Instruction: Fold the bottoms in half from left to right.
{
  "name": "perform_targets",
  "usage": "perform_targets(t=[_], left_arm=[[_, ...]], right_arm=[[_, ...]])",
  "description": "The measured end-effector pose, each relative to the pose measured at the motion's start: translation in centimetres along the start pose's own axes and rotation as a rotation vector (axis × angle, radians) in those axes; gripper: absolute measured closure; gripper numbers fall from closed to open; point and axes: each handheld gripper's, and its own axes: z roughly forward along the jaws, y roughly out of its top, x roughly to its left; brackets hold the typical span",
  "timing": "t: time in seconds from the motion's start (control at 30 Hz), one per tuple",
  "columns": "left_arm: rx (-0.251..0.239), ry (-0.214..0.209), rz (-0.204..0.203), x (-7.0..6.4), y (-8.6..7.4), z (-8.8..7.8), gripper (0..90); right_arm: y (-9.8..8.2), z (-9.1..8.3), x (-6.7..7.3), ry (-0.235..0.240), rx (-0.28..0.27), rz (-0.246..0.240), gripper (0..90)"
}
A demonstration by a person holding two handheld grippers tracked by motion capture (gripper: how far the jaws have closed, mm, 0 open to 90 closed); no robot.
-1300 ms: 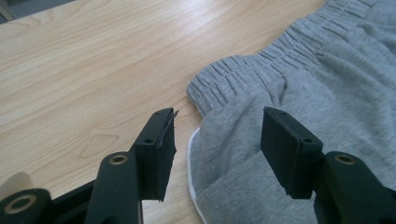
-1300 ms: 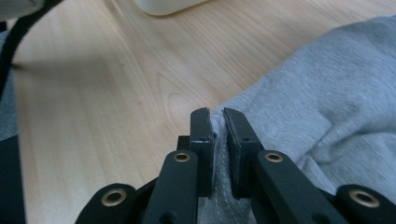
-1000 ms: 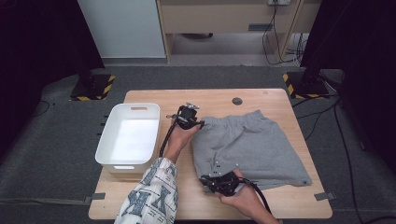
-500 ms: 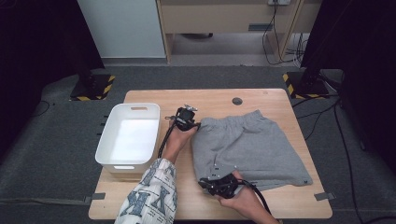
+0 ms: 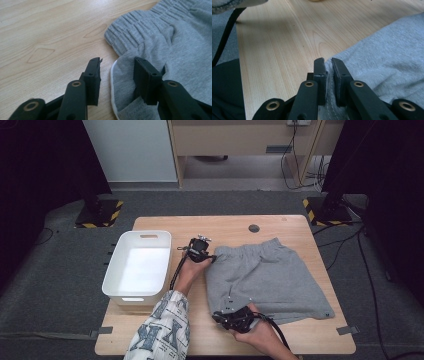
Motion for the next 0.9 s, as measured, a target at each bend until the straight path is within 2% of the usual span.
perform_targets(t=[0.13, 0.3, 0.33, 0.4, 0.43, 0.47, 0.57, 0.7, 0.8, 0.9], left_arm=[[0.025, -0.001, 0.011, -0.2, -0.3, 0.5, 55.7], [0.009, -0.001, 0.016, -0.2, -0.6, 0.4, 58.2], [-0.001, -0.004, 0.008, -0.3, -0.7, 0.4, 59.7], [-0.004, -0.011, 0.016, -0.4, -0.9, 0.3, 65.6], [-0.005, -0.022, 0.025, -0.5, -1.0, 0.3, 65.6], [-0.009, -0.03, 0.04, -0.5, -1.1, 0.2, 73.5], [-0.004, -0.035, 0.031, -0.7, -1.1, 0.2, 82.3], [0.012, -0.026, 0.055, -0.6, -0.7, 0.0, 86.5], [-0.02, -0.011, 0.063, -0.7, 0.1, -0.7, 87.0], [-0.063, -0.013, 0.061, -0.8, 1.0, -1.9, 87.2]], right_arm=[[0.1, -0.1, 0.0, -0.001, -0.011, 0.004, 82.8], [0.1, 0.0, 0.1, 0.0, -0.012, 0.004, 82.7], [0.1, 0.0, 0.1, 0.0, -0.013, 0.004, 82.7], [0.2, 0.0, 0.1, -0.002, -0.017, 0.008, 82.7], [0.2, 0.0, 0.1, -0.002, -0.017, 0.008, 82.7], [0.3, -0.1, 0.1, -0.001, -0.023, 0.006, 82.7], [0.4, -0.1, 0.2, -0.001, -0.026, 0.005, 82.8], [0.6, -0.2, 0.3, 0.0, -0.032, 0.004, 83.2], [0.9, -0.5, 0.2, 0.002, -0.045, 0.007, 83.5], [1.3, -0.8, 0.3, 0.005, -0.065, 0.011, 83.7]])
